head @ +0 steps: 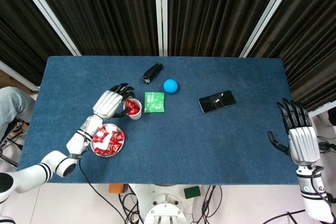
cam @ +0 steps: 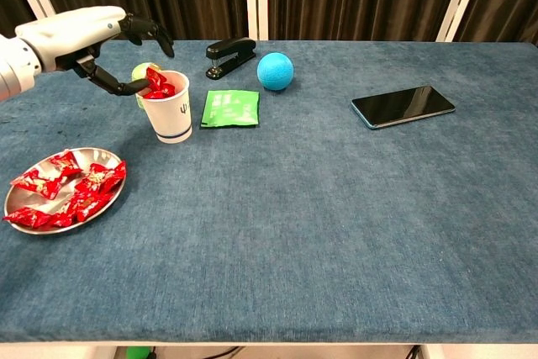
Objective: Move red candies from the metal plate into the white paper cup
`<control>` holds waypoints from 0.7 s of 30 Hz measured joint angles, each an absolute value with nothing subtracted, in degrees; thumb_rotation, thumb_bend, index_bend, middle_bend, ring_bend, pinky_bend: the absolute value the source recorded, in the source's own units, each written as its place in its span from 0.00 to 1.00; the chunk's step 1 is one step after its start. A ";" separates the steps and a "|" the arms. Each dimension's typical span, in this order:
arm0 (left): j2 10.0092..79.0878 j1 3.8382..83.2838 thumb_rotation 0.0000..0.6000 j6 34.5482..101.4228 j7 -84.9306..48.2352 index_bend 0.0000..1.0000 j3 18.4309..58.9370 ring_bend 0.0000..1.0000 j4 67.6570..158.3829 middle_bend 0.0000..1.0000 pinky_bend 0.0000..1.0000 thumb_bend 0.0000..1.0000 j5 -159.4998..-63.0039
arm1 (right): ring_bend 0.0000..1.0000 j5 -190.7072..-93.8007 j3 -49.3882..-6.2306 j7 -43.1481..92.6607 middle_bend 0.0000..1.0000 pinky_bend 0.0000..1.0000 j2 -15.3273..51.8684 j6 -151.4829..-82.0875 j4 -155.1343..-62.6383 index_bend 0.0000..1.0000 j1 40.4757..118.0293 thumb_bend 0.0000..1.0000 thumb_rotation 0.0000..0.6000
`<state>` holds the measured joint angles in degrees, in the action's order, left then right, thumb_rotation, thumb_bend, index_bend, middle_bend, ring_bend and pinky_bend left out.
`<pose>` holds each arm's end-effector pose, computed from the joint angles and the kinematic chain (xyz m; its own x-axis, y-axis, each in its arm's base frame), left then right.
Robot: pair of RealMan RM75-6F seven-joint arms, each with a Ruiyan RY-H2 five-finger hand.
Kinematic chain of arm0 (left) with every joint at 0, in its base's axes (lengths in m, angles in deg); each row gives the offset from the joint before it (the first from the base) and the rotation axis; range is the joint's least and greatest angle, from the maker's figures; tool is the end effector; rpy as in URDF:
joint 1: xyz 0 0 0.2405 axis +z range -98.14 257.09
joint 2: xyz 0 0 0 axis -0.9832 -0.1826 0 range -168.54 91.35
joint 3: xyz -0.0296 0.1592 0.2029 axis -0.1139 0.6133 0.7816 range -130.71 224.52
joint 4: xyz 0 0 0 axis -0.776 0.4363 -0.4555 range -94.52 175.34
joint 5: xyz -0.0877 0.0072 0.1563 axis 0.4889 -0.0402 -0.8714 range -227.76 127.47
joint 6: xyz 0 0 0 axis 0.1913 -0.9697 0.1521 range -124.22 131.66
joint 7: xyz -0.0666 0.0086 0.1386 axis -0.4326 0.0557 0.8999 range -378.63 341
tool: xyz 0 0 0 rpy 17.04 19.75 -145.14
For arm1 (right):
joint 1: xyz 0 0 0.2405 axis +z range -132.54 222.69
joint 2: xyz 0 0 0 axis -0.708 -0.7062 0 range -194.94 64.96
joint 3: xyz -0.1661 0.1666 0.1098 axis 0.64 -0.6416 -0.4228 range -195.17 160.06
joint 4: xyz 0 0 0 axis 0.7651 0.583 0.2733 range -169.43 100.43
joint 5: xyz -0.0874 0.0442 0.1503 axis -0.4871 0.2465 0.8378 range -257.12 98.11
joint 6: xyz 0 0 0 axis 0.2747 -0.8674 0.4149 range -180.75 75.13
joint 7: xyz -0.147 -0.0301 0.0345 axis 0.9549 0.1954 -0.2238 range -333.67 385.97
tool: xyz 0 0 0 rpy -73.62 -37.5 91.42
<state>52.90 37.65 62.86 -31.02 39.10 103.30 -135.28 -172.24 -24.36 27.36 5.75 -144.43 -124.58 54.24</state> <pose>-0.1772 0.3746 0.0255 0.3393 0.1798 0.9233 0.8575 -0.4628 -0.2250 -0.2579 -0.2172 0.1768 0.3156 0.2003 0.9275 -0.9155 -0.1927 0.3531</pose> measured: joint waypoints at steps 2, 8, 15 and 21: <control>52.51 37.83 1.00 63.36 -30.94 0.24 39.27 0.08 103.91 0.19 0.20 0.35 -135.41 | 0.00 -172.30 -24.36 27.46 0.00 0.00 5.76 -144.44 -124.66 0.00 54.26 0.32 1.00; 50.27 39.21 1.00 66.59 -30.28 0.24 39.88 0.08 108.00 0.19 0.20 0.35 -136.37 | 0.00 -172.33 -24.38 27.61 0.00 0.00 5.85 -144.45 -124.72 0.00 54.29 0.32 1.00; 44.25 43.68 1.00 73.34 -28.87 0.29 43.39 0.08 117.26 0.19 0.20 0.35 -140.19 | 0.00 -172.16 -24.35 27.44 0.00 0.00 5.99 -144.20 -124.42 0.00 54.35 0.32 1.00; 40.10 47.72 1.00 74.75 -26.34 0.32 48.44 0.08 122.91 0.21 0.20 0.33 -142.11 | 0.00 -172.48 -24.06 27.36 0.00 0.00 6.31 -144.15 -124.15 0.00 54.37 0.32 1.00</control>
